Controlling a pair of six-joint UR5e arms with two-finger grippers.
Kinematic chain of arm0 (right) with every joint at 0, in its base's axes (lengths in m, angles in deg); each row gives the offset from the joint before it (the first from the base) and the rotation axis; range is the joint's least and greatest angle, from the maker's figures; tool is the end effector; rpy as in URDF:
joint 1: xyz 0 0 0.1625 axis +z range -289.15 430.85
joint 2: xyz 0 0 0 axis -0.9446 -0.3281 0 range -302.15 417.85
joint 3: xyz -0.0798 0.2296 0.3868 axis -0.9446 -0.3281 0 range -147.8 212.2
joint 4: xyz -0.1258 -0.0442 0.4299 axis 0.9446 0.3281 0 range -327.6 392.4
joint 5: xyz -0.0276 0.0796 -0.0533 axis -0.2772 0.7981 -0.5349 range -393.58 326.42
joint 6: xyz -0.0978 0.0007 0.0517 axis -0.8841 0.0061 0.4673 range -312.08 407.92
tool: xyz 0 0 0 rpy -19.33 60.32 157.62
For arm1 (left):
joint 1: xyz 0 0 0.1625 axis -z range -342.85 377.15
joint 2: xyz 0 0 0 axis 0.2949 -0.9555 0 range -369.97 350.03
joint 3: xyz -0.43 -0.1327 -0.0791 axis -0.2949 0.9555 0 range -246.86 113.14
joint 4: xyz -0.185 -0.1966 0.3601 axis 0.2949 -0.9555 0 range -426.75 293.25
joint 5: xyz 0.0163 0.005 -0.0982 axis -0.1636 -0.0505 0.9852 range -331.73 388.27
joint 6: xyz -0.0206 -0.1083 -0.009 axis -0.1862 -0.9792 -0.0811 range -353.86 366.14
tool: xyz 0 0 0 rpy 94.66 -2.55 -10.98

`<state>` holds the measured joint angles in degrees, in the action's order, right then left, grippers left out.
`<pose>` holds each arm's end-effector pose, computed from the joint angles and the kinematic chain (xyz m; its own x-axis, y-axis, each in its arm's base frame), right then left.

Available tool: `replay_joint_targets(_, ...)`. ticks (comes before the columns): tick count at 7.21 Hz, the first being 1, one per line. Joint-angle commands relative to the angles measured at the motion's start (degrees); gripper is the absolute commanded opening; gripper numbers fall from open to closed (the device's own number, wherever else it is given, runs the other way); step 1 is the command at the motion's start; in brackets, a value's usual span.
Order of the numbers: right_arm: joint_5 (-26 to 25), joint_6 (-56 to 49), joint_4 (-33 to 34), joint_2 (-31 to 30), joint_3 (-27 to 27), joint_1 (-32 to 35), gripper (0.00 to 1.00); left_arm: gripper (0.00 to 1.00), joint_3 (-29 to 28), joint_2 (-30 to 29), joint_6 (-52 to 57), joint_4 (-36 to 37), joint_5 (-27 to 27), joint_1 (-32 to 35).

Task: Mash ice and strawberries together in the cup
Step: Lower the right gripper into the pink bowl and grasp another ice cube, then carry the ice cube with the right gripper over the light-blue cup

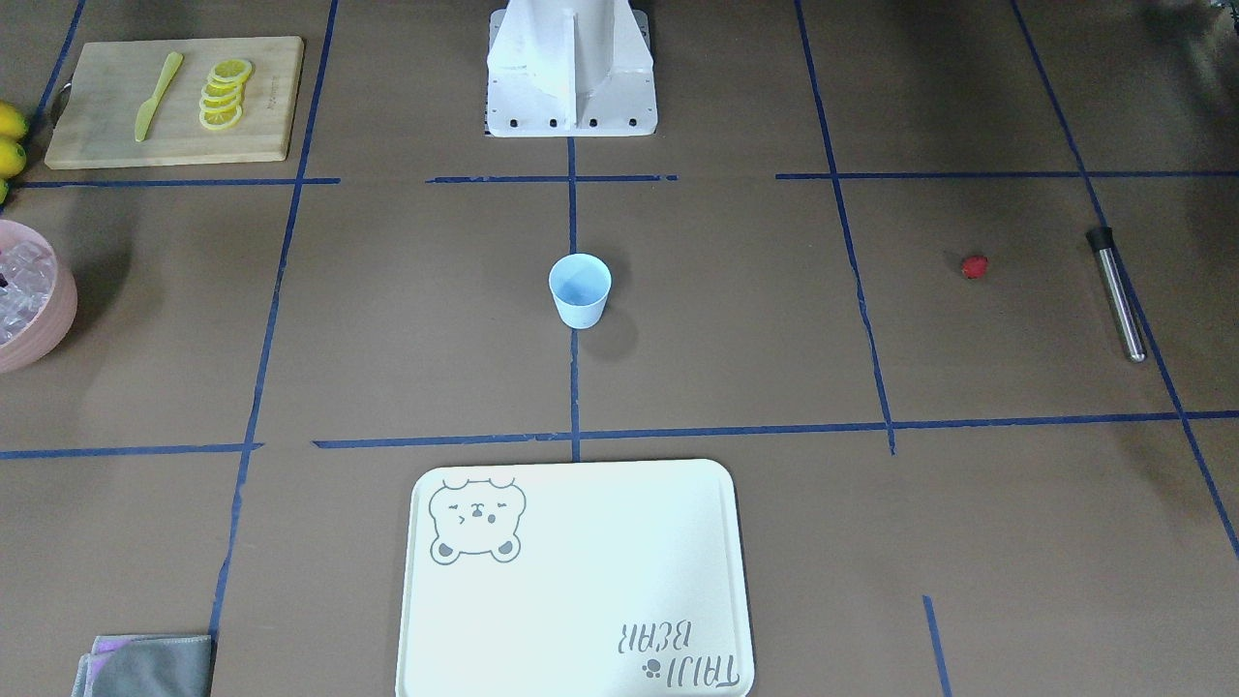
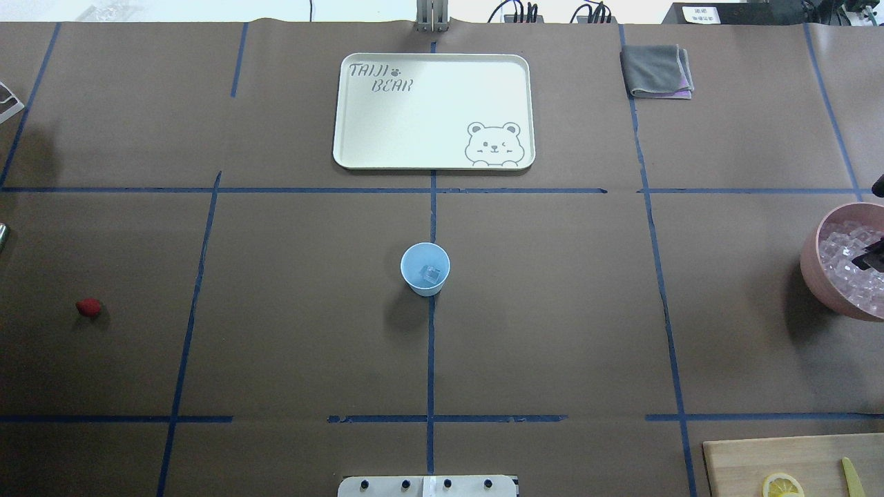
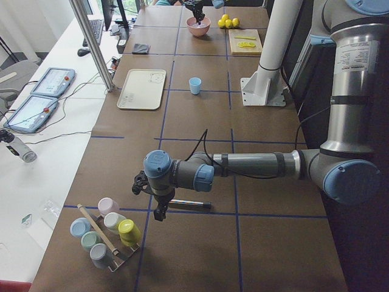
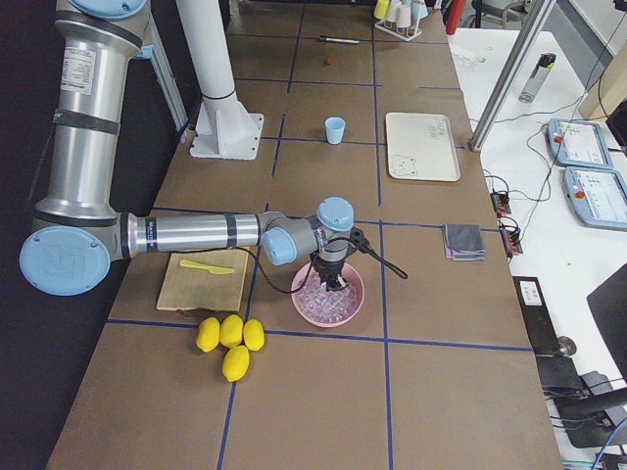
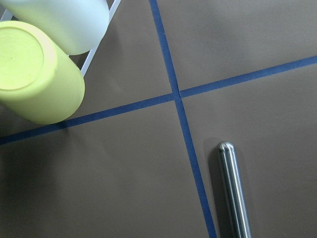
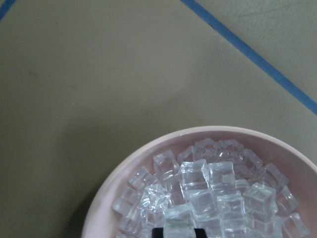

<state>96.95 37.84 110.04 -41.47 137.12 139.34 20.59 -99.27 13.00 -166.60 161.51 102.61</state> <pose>-0.1168 -0.4641 0.6207 0.5630 -0.6126 0.5547 0.4543 0.7901 0.4115 -0.0153 -0.5348 0.7123 0.7055 0.2535 -0.6618 -0.1640 0.9669 0.1954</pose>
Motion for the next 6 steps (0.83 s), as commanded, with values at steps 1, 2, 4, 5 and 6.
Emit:
replay_joint_targets(1,2.18,13.57,9.61,2.80,7.90,2.34,0.01,1.00,-0.09,0.09,0.00,0.00,0.00,-0.03)
replay_joint_targets(2,2.27,27.51,10.33,6.56,8.90,2.08,0.02,1.00,-0.09,0.09,0.00,0.09,0.44,-0.03)
replay_joint_targets(4,1.83,40.69,10.51,13.95,8.82,-3.25,0.01,1.00,0.00,0.18,-0.18,0.09,3.51,-0.03)
replay_joint_targets(5,1.48,48.06,12.08,18.59,8.82,-7.11,0.01,1.00,0.00,0.18,-0.18,0.00,3.43,-0.12)
replay_joint_targets(6,-0.61,54.22,18.45,26.73,8.82,-11.15,0.01,1.00,0.09,0.09,-0.26,0.00,3.43,-0.03)
